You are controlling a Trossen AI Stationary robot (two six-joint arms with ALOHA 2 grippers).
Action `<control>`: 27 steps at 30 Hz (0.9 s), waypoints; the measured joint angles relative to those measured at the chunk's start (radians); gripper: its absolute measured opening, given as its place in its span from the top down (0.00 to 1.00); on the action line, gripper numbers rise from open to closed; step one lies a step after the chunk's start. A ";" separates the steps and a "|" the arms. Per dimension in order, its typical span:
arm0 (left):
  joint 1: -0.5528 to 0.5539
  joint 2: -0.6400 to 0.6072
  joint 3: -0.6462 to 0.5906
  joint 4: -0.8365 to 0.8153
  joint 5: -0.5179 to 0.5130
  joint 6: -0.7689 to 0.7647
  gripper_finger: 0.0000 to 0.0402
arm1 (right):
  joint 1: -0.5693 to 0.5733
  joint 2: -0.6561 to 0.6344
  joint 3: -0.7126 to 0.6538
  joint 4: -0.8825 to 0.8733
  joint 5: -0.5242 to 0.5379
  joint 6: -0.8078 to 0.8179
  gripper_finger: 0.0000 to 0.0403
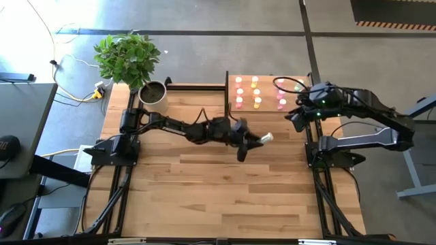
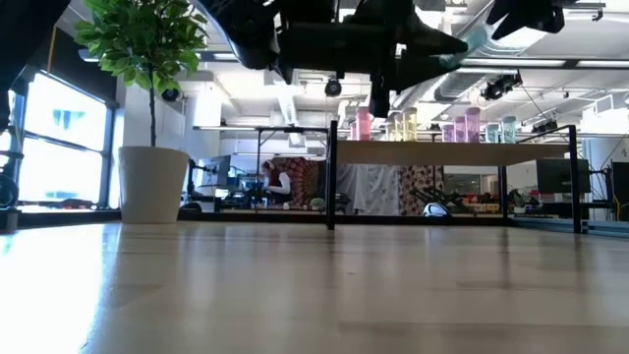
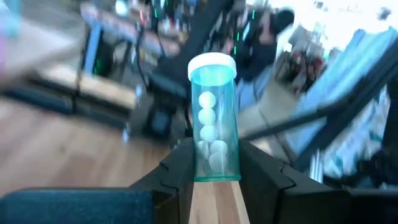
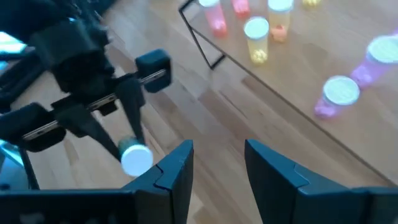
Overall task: Pick and place medicine bottles onto shelf by color
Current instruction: Put the blue medicine bottle aligned with the other blue medicine bottles on the shelf
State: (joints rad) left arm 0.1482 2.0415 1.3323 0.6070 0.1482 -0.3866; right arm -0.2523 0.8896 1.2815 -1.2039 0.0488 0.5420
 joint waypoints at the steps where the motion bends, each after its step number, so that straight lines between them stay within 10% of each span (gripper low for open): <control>1: 0.009 0.000 0.000 0.029 0.000 0.000 0.76 | 0.000 -0.015 -0.022 0.027 0.000 0.000 0.66; 27: 0.074 0.000 0.001 0.211 -0.003 -0.003 0.76 | -0.010 -0.038 -0.091 0.419 -0.039 -0.337 0.66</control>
State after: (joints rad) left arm 0.2218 2.0418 1.3334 0.8185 0.1447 -0.3901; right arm -0.2628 0.8513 1.1908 -0.7853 0.0098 0.2049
